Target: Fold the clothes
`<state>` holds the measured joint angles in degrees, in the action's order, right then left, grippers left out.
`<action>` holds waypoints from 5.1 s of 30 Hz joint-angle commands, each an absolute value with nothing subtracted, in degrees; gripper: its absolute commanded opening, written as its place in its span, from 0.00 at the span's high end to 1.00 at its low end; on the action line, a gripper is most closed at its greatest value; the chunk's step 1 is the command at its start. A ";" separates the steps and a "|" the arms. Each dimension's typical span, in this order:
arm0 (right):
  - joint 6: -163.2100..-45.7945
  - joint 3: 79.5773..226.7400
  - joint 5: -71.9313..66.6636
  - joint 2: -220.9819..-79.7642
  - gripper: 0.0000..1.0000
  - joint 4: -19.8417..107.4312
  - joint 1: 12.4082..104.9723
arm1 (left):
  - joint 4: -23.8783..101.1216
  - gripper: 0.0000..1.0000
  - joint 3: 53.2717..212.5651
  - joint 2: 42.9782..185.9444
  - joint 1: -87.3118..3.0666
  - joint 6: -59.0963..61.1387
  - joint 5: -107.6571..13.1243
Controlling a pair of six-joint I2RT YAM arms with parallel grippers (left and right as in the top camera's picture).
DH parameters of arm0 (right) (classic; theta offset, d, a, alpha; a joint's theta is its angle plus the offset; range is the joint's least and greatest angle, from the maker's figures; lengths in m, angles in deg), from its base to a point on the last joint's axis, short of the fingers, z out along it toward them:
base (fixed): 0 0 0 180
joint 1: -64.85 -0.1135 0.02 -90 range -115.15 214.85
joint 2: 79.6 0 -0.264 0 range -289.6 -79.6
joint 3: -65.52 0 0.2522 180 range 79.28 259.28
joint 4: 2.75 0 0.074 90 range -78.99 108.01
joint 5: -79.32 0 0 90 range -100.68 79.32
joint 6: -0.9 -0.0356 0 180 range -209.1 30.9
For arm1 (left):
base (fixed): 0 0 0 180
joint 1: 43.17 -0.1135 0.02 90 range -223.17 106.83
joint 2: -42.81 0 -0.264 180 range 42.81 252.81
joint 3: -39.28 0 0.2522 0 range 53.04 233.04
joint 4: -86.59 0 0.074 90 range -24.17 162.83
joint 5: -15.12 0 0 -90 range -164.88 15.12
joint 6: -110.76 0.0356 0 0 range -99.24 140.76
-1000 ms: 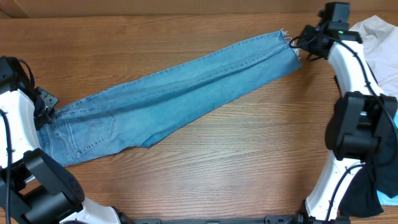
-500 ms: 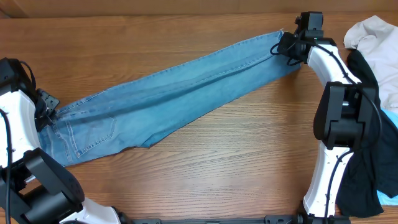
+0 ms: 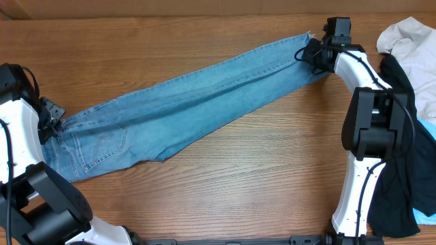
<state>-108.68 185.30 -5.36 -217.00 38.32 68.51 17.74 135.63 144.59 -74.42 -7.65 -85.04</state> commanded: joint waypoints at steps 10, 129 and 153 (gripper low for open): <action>-111.91 186.61 -1.57 -219.87 0.96 33.80 68.67 | 17.39 0.96 135.10 144.72 -75.01 -8.39 -87.31; -103.63 199.40 -5.27 -215.50 0.65 51.91 68.43 | 17.32 0.92 133.62 144.72 -74.85 -3.99 -77.32; -101.70 198.48 -4.81 -216.09 0.65 55.04 68.27 | 33.26 0.90 113.01 144.72 -71.53 -11.93 -89.43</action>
